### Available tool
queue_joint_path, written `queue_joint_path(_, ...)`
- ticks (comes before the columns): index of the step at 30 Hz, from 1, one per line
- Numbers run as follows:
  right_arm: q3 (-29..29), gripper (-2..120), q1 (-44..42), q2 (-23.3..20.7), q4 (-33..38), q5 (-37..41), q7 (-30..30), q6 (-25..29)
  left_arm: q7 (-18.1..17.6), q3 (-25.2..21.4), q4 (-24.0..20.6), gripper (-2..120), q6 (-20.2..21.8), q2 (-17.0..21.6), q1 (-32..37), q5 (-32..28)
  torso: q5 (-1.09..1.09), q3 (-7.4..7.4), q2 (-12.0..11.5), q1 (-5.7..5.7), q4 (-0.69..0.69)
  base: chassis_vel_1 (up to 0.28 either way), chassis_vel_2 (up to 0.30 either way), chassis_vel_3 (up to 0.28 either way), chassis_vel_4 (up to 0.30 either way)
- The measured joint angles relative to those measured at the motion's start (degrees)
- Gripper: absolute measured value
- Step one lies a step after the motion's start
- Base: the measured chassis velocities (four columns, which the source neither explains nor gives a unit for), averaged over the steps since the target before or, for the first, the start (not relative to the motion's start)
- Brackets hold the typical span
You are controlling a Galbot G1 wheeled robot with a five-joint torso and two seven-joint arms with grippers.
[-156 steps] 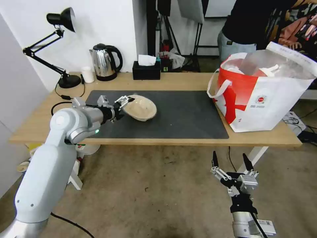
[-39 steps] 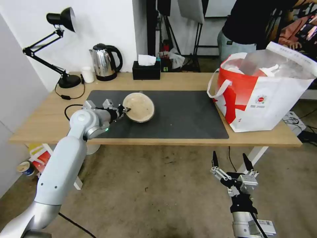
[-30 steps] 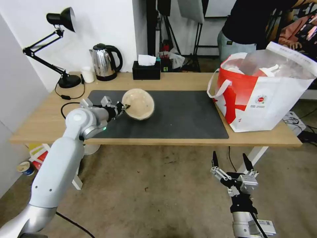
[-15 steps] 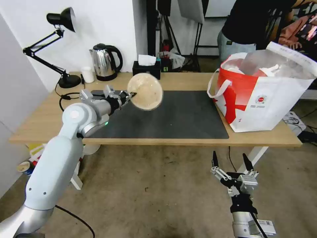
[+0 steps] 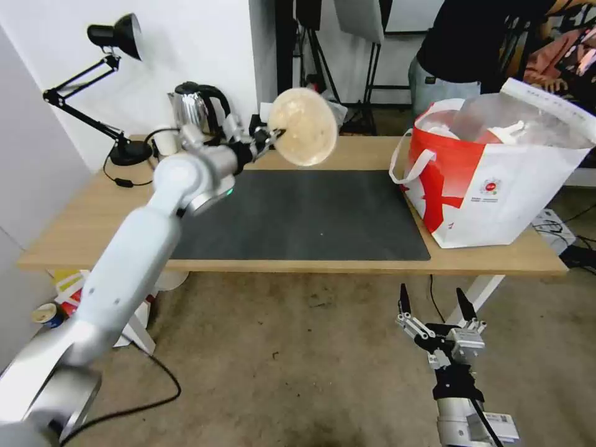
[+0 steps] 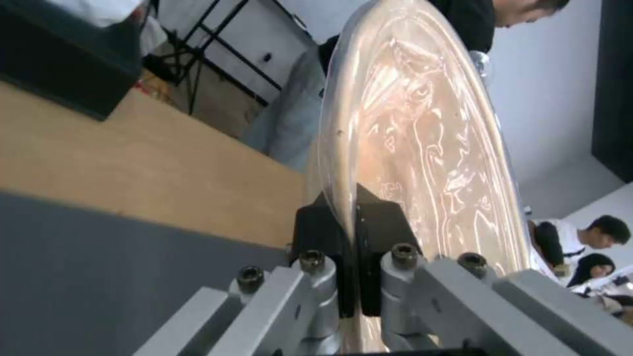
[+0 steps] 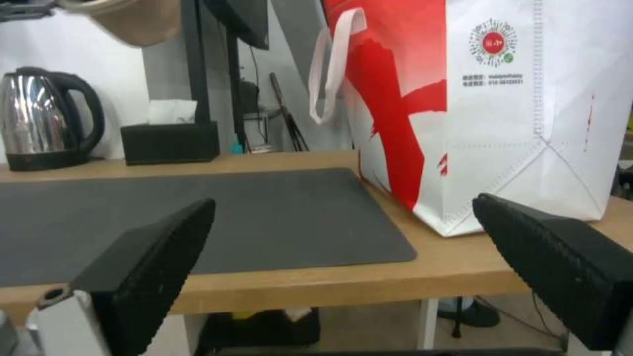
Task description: Pick up the trash from the table and place it into the takeout bag.
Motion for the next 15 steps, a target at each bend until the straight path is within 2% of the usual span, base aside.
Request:
queue_joint_path(2, 0.0, 100, 0.0, 0.0, 0.0, 0.0, 0.01, 0.0, 1.58, 2.1, 3.86, 0, -0.37, -1.36, -2.59, 0.83, 0.01, 0.0, 0.0, 0.0, 0.0, 0.0, 0.0, 0.0, 0.0)
queue_joint_path(3, 0.0, 100, 0.0, 0.0, 0.0, 0.0, 0.01, 0.0, 1.58, 2.1, 3.86, 0, -0.37, -1.36, -2.59, 0.83, 0.01, 0.0, 0.0, 0.0, 0.0, 0.0, 0.0, 0.0, 0.0)
queue_joint_path(7, 0.0, 100, 0.0, 0.0, 0.0, 0.0, 0.0, 0.0, 4.28, 5.62, 11.33, 0, -1.22, -4.01, -7.72, 1.97, 0.0, 0.0, 0.0, 0.0, 0.01, 0.0, 0.0, 0.0, 0.0)
queue_joint_path(15, 0.0, 100, 0.0, 0.01, 0.0, 0.0, 0.0, 0.0, 7.97, 9.76, 18.4, 0, -2.78, -7.34, -13.26, 3.66, 0.0, 0.0, 0.0, 0.0, 0.02, 0.0, 0.0, 0.0, 0.0)
